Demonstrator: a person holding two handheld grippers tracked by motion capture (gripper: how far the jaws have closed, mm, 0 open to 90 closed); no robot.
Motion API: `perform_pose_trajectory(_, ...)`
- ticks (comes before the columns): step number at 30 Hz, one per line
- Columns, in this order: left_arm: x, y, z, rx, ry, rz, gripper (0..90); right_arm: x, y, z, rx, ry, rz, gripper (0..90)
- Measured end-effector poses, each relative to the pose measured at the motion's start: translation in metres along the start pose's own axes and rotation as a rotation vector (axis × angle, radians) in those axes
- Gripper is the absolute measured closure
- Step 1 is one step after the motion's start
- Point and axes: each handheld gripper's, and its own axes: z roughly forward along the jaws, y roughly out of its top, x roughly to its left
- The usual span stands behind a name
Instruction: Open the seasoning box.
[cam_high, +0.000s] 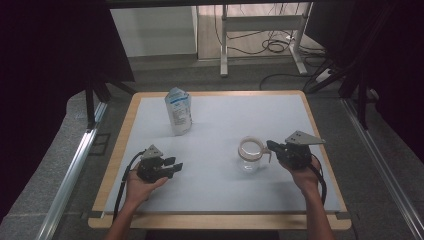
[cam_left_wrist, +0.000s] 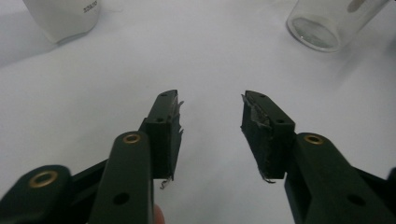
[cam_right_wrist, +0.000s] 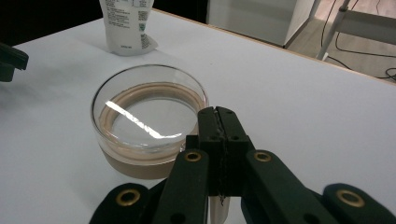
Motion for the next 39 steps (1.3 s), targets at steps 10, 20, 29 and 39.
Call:
perform_pose_trajectory(10,-0.006,0.000,0.001,-0.025,-0.009,0.018,78.1,0.000,-0.002,-0.001,-0.011,0.000,0.007,89.4)
perform_pose_trajectory(20,-0.022,0.011,0.017,-0.012,-0.047,0.045,85.3,-0.001,-0.004,-0.003,-0.016,0.003,0.014,89.4)
perform_pose_trajectory(29,-0.041,0.034,0.042,-0.008,-0.103,0.081,87.9,0.000,-0.004,-0.003,-0.017,-0.001,0.002,89.4)
perform_pose_trajectory(39,-0.063,0.061,0.064,-0.030,-0.139,0.115,87.9,0.003,-0.003,0.000,-0.014,0.017,-0.002,89.4)
